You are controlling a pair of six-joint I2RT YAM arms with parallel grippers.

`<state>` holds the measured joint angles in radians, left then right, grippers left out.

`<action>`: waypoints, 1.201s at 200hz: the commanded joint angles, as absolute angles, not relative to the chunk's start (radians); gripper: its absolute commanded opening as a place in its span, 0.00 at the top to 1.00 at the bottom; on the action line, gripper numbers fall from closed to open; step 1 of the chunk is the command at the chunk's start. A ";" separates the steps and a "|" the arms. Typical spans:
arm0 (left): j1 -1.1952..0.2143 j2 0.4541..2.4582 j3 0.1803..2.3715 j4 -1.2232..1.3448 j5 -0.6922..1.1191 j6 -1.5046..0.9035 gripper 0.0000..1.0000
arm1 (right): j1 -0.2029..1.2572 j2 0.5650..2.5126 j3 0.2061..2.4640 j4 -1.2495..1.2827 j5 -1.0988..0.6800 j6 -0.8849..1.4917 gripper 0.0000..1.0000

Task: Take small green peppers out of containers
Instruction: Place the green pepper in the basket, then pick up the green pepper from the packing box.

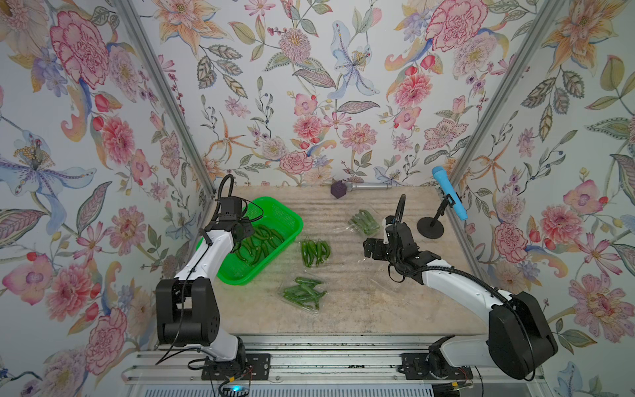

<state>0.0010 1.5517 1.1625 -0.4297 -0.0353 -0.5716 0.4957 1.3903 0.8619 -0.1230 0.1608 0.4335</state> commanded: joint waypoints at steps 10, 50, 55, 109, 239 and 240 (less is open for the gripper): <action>-0.013 1.528 1.118 -0.326 0.045 -0.555 0.62 | 0.555 1.427 0.916 -0.275 0.453 0.361 0.05; -0.217 1.448 1.122 -0.333 -0.044 -0.478 0.50 | 0.556 1.392 0.870 -0.294 0.376 0.362 0.02; -0.254 1.449 1.137 -0.348 -0.062 -0.459 0.48 | 0.554 1.382 0.865 -0.294 0.365 0.368 0.01; -0.488 1.515 1.172 -0.325 -0.122 -0.460 0.37 | 0.547 1.351 0.835 -0.284 0.258 0.384 0.00; -0.605 1.808 1.256 -0.306 -0.070 -0.635 0.38 | 0.494 1.315 0.781 -0.230 0.106 0.388 0.00; -0.605 1.808 1.256 -0.305 -0.069 -0.636 0.38 | 0.493 1.315 0.782 -0.230 0.105 0.387 0.00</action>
<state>-0.6044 1.7927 1.2221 -0.2939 -0.0757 -0.5884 0.5076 1.3251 0.8021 -0.2432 0.1333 0.3817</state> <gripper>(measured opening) 0.623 0.997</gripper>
